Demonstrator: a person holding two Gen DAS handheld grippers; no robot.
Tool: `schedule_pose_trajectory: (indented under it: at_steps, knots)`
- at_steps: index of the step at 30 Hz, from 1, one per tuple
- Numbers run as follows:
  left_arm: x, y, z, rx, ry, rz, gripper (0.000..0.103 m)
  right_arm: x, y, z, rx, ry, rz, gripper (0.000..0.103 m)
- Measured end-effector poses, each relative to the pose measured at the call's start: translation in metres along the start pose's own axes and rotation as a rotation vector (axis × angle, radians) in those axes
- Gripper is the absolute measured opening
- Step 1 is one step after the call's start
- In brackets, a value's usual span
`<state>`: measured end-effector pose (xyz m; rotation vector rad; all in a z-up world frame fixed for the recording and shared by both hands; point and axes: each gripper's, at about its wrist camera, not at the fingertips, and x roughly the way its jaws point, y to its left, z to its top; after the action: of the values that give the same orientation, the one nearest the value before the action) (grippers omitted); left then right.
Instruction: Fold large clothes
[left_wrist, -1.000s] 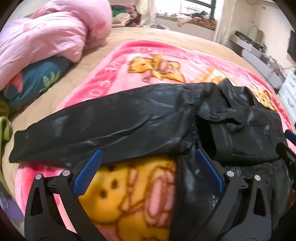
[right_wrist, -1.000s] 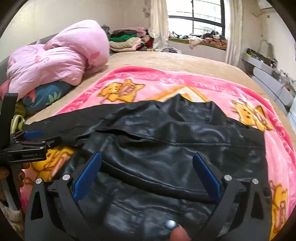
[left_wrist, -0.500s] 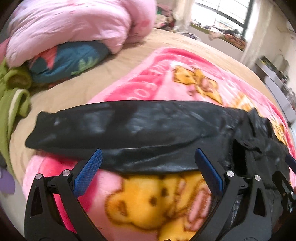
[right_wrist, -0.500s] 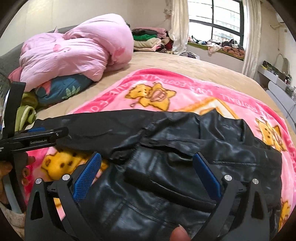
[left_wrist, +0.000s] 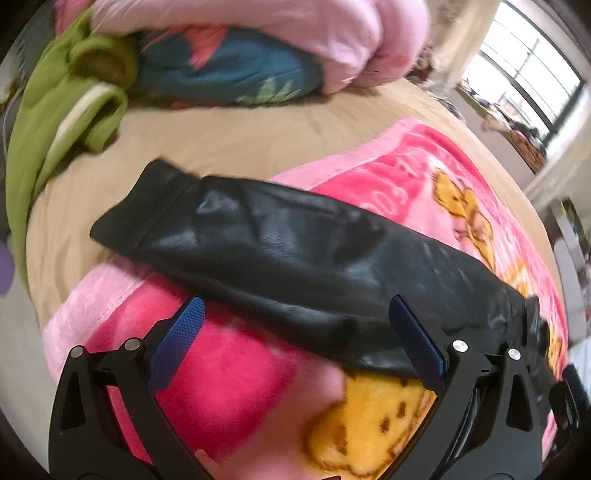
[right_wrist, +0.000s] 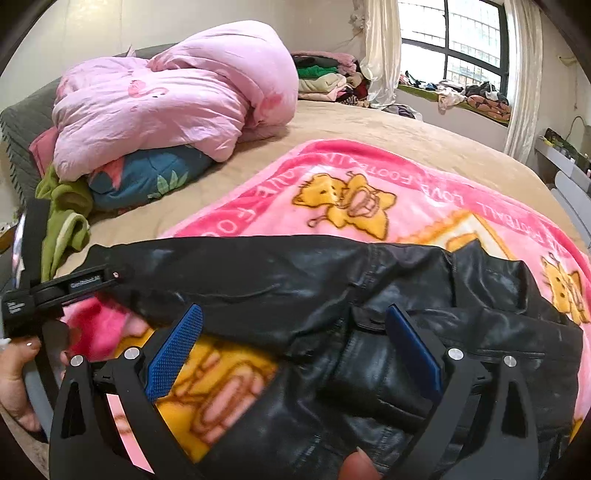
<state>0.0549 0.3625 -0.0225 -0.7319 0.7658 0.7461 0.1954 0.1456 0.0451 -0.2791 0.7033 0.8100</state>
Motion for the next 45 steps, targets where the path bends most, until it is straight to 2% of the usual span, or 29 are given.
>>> schedule_pose_trajectory:
  at_steps: [4, 7, 8, 10, 11, 12, 13, 16, 21, 29, 35, 40, 45]
  knots:
    - [0.020, 0.015, 0.008, -0.065, 0.045, -0.004, 0.094, 0.001, 0.003, -0.002, -0.011, 0.006, -0.007, 0.098]
    - [0.031, 0.027, 0.013, -0.127, 0.067, -0.043, 0.093, 0.002, -0.002, -0.005, -0.003, 0.014, -0.019, 0.098]
    - [0.033, 0.030, 0.014, -0.143, 0.062, -0.052, 0.090, 0.002, -0.004, -0.006, 0.004, 0.015, -0.022, 0.098]
    - [0.036, 0.032, 0.018, -0.151, 0.060, -0.057, 0.054, -0.001, -0.010, -0.009, 0.012, 0.016, -0.028, 0.098]
    - [0.035, 0.033, 0.021, -0.150, 0.051, -0.042, 0.047, -0.003, -0.014, -0.011, 0.016, 0.016, -0.033, 0.098]
    - [0.032, 0.034, 0.023, -0.147, 0.028, -0.032, 0.033, -0.005, -0.017, -0.013, 0.020, 0.016, -0.038, 0.098]
    - [0.030, 0.033, 0.026, -0.144, 0.011, -0.035, 0.023, -0.006, -0.021, -0.015, 0.024, 0.015, -0.044, 0.098]
    - [0.020, 0.031, 0.034, -0.145, -0.038, -0.071, 0.008, -0.013, -0.034, -0.024, 0.040, 0.015, -0.062, 0.098]
    - [-0.013, 0.007, 0.046, -0.091, -0.148, -0.147, 0.003, -0.030, -0.064, -0.038, 0.091, 0.008, -0.106, 0.098]
    - [-0.088, -0.076, 0.046, 0.078, -0.332, -0.360, 0.001, -0.062, -0.112, -0.059, 0.212, -0.032, -0.161, 0.098]
    - [-0.127, -0.151, 0.020, 0.264, -0.356, -0.538, 0.000, -0.085, -0.136, -0.073, 0.280, -0.063, -0.189, 0.098]
    - [-0.133, -0.198, -0.012, 0.391, -0.296, -0.649, 0.000, -0.103, -0.154, -0.082, 0.333, -0.090, -0.212, 0.098]
    - [-0.130, -0.241, -0.047, 0.560, -0.227, -0.743, 0.000, -0.123, -0.179, -0.102, 0.404, -0.105, -0.269, 0.098]
